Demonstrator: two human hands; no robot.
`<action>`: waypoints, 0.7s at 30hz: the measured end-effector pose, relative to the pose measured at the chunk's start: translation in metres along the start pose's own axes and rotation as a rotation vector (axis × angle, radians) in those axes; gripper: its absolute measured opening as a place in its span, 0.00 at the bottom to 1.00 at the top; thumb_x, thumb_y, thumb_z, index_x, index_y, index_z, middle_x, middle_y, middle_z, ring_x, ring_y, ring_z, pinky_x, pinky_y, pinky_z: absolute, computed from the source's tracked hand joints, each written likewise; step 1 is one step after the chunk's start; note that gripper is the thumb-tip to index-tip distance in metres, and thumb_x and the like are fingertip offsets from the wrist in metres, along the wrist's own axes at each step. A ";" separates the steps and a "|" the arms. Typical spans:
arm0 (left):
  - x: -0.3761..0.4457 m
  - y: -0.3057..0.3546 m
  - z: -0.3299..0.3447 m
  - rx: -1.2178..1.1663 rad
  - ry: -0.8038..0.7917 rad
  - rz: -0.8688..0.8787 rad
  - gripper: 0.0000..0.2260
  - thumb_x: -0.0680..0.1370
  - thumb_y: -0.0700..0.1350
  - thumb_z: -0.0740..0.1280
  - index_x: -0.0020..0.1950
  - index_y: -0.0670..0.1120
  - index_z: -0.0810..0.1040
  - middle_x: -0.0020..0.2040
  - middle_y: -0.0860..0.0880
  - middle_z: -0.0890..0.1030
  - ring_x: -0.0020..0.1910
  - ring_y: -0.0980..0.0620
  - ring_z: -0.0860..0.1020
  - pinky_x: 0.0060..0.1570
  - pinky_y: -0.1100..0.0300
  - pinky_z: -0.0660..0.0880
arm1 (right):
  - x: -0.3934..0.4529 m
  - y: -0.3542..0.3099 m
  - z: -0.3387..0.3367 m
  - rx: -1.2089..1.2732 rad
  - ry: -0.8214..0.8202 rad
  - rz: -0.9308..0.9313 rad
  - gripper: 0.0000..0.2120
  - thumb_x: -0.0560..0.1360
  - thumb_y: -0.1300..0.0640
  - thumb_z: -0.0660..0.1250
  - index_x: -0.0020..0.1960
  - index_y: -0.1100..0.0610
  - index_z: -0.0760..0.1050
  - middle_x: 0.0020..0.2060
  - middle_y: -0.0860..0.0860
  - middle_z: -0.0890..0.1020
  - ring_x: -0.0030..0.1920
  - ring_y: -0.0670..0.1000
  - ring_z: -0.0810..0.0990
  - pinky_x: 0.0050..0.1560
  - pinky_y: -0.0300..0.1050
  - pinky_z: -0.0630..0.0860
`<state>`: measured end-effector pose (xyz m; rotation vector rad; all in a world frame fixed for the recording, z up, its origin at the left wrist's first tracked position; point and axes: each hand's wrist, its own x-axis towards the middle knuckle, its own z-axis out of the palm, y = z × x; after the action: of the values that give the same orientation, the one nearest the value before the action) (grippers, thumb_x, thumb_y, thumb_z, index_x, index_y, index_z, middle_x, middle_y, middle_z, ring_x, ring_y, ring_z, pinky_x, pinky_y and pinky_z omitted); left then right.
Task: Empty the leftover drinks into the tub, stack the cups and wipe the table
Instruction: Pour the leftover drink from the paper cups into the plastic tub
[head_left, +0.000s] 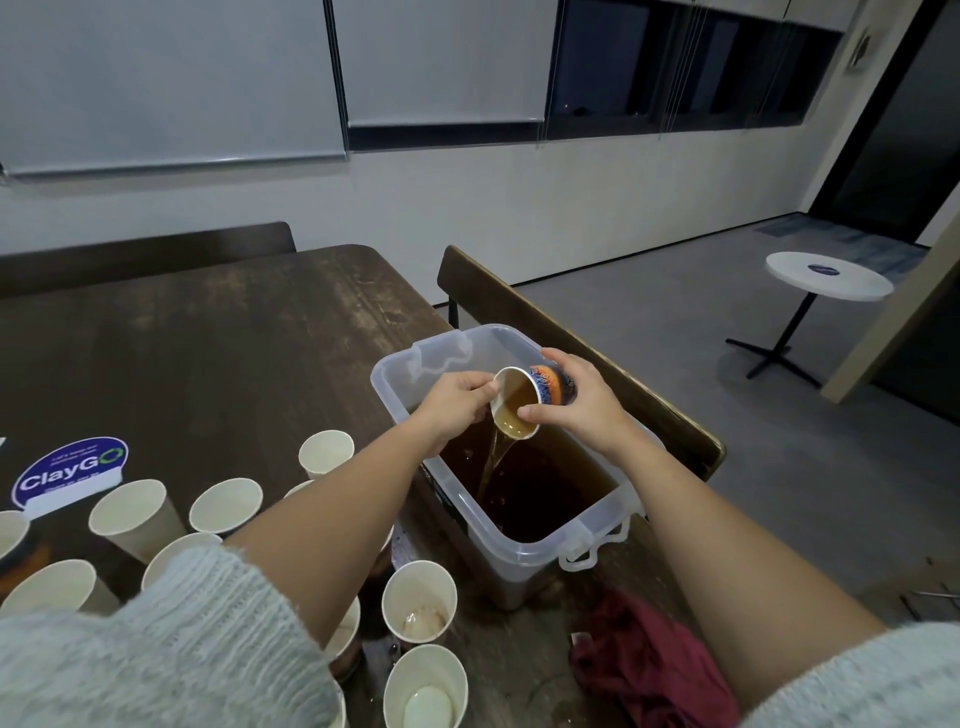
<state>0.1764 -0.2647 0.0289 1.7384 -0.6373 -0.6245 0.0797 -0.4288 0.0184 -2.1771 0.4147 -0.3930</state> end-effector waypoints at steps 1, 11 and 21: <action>0.000 0.000 -0.001 -0.003 -0.003 0.001 0.12 0.83 0.44 0.59 0.60 0.46 0.80 0.56 0.47 0.82 0.58 0.48 0.78 0.63 0.51 0.74 | 0.000 0.000 0.000 -0.008 0.004 -0.006 0.41 0.68 0.49 0.78 0.75 0.46 0.61 0.73 0.49 0.63 0.68 0.51 0.68 0.58 0.39 0.71; 0.000 -0.002 -0.006 0.018 0.009 0.000 0.13 0.82 0.45 0.60 0.63 0.47 0.79 0.57 0.48 0.82 0.60 0.48 0.77 0.64 0.51 0.73 | 0.005 -0.004 0.002 -0.055 0.011 -0.029 0.43 0.67 0.48 0.79 0.75 0.45 0.60 0.73 0.48 0.63 0.69 0.50 0.68 0.57 0.38 0.69; -0.001 -0.003 -0.010 0.054 0.025 0.009 0.12 0.82 0.45 0.61 0.63 0.48 0.80 0.57 0.49 0.81 0.60 0.49 0.76 0.63 0.53 0.73 | 0.003 -0.009 0.001 -0.127 0.001 -0.070 0.45 0.66 0.48 0.80 0.75 0.46 0.59 0.73 0.47 0.61 0.68 0.49 0.67 0.58 0.38 0.69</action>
<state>0.1829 -0.2570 0.0284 1.7899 -0.6494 -0.5829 0.0848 -0.4238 0.0258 -2.3201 0.3734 -0.4156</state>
